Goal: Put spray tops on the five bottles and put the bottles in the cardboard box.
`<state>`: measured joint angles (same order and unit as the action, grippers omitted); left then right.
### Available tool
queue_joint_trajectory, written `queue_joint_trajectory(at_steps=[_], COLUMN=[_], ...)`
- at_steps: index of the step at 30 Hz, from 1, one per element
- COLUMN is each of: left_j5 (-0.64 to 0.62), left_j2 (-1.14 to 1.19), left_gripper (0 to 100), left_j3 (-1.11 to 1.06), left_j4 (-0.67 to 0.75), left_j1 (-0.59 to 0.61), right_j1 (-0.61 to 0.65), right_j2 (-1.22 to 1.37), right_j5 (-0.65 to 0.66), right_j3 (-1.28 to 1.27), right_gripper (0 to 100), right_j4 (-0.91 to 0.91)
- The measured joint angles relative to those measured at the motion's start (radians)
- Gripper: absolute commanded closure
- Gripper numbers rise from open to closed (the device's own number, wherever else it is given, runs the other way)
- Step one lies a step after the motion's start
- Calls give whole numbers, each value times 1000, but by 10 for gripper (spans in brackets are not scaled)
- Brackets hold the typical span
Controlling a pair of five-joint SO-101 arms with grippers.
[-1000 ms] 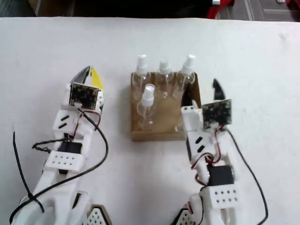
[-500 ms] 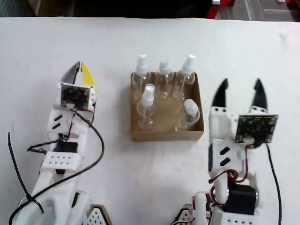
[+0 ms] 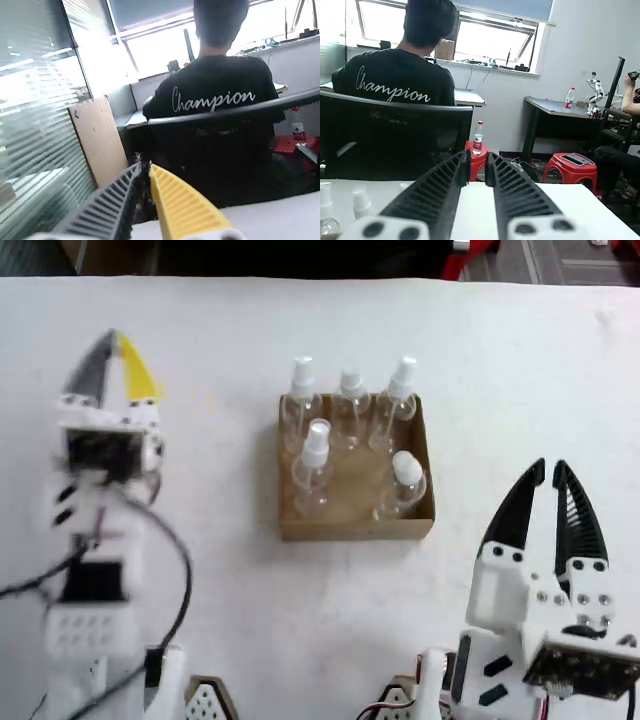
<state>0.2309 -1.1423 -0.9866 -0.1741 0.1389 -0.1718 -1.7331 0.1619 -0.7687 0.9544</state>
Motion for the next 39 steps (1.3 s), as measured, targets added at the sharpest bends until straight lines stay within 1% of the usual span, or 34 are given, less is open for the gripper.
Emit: queue_joint_trajectory(at_steps=[4,7,9,12,14,19,22,25,28,30,34,39], left_j5=[9,11,17,71,87,91,91,91,91,91,98,100], left_j2=[-239,-436,-551,-678,-684,-683,-683,-683,-683,-683,-683,-680], left_gripper=[976,976,976,976,976,976,976,976,976,976,976,976], left_j3=[164,226,235,244,261,298,305,287,198,107,-112,-397], left_j4=[-342,-529,-601,-677,-733,-931,-1019,-1082,-1088,-1077,-1005,-918], left_j1=[6,-2,0,-2,0,-2,-2,-2,-2,-2,-2,0], right_j1=[75,130,172,226,258,347,388,382,377,351,311,275], right_j2=[-5,-11,-31,-64,-64,-66,-68,-68,-68,-68,-68,-66], right_j5=[0,0,0,0,0,0,0,0,0,0,0,0], right_j3=[-12,-11,11,69,127,288,333,336,327,284,112,-213], right_gripper=[981,981,981,981,981,981,981,978,978,978,977,977], right_j4=[6,38,75,150,221,425,505,543,545,525,407,209])
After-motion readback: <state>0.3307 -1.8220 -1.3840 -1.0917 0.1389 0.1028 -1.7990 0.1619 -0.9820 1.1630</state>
